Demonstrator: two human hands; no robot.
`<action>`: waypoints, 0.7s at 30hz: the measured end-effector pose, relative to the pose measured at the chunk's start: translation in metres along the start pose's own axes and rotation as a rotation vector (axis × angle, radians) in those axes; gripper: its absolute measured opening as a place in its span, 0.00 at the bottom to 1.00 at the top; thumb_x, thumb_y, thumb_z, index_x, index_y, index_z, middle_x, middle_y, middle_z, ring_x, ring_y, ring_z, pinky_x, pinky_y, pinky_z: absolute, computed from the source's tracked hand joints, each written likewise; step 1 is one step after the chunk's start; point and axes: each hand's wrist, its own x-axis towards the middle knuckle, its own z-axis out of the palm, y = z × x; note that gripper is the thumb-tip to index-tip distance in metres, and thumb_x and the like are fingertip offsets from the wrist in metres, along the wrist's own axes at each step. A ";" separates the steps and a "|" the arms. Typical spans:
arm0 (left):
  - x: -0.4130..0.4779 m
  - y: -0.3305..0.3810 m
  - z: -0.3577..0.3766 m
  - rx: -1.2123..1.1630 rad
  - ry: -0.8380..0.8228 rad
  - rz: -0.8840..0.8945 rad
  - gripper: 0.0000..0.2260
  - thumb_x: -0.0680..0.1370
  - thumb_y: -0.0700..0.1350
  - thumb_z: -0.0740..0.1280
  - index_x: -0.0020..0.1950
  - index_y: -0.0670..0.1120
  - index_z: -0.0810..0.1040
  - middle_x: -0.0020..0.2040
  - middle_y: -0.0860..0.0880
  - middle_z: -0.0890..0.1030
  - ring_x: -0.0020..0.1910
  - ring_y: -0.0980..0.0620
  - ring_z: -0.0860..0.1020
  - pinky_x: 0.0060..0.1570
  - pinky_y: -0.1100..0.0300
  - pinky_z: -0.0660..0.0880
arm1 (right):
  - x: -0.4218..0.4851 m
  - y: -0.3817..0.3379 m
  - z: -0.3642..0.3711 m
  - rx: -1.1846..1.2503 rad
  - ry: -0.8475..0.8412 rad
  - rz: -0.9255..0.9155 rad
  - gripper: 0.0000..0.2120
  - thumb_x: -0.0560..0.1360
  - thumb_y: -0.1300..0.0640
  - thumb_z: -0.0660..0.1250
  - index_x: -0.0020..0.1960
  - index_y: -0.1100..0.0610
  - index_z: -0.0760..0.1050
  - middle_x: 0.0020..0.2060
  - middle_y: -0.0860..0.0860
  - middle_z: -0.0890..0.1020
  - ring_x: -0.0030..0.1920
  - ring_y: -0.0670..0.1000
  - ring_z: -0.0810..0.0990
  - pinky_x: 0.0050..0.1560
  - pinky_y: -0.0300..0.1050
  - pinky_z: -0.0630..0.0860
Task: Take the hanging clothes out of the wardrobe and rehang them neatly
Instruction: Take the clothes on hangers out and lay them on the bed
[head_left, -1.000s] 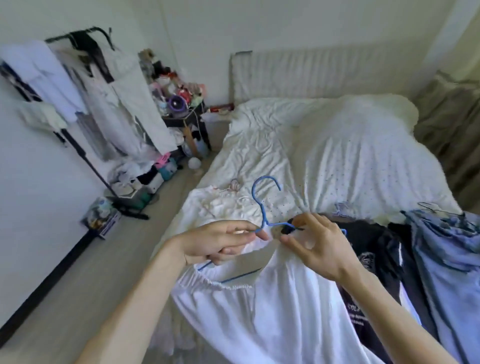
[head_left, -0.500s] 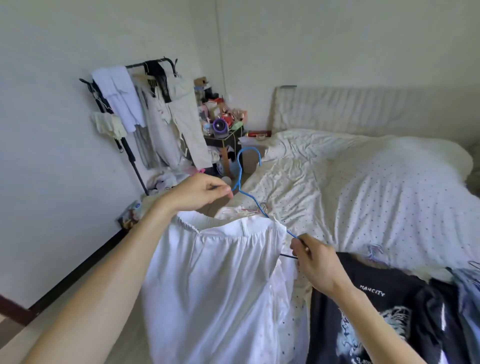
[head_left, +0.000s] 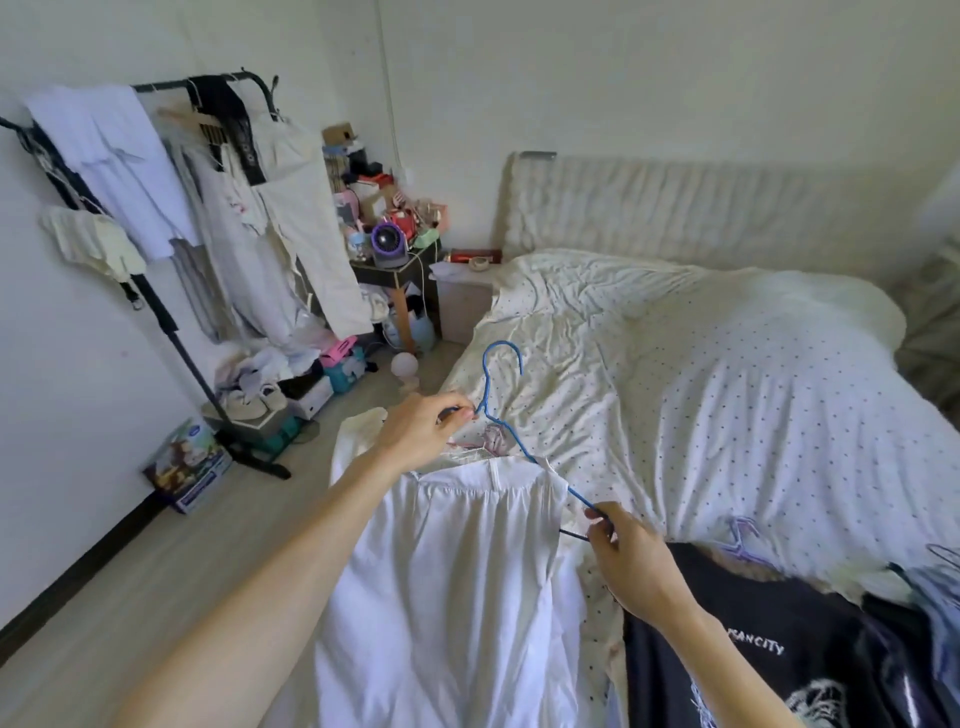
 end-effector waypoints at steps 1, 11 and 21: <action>0.017 -0.014 0.014 -0.003 -0.021 0.002 0.06 0.81 0.51 0.65 0.49 0.56 0.82 0.33 0.58 0.78 0.31 0.62 0.73 0.33 0.60 0.64 | 0.016 0.004 0.011 -0.017 -0.026 0.035 0.09 0.82 0.56 0.57 0.59 0.50 0.74 0.41 0.45 0.79 0.41 0.49 0.77 0.42 0.49 0.76; 0.149 -0.171 0.154 0.046 -0.174 -0.018 0.07 0.83 0.50 0.62 0.48 0.52 0.78 0.34 0.51 0.77 0.35 0.46 0.76 0.36 0.50 0.76 | 0.155 0.047 0.113 -0.129 -0.213 0.340 0.28 0.80 0.51 0.60 0.77 0.48 0.54 0.68 0.52 0.69 0.57 0.57 0.78 0.54 0.52 0.76; 0.222 -0.277 0.286 0.241 -0.288 -0.167 0.10 0.84 0.52 0.58 0.56 0.55 0.79 0.49 0.48 0.79 0.48 0.44 0.79 0.62 0.42 0.67 | 0.238 0.094 0.212 -0.121 -0.264 0.356 0.48 0.78 0.37 0.61 0.73 0.41 0.21 0.80 0.44 0.44 0.79 0.53 0.56 0.74 0.55 0.64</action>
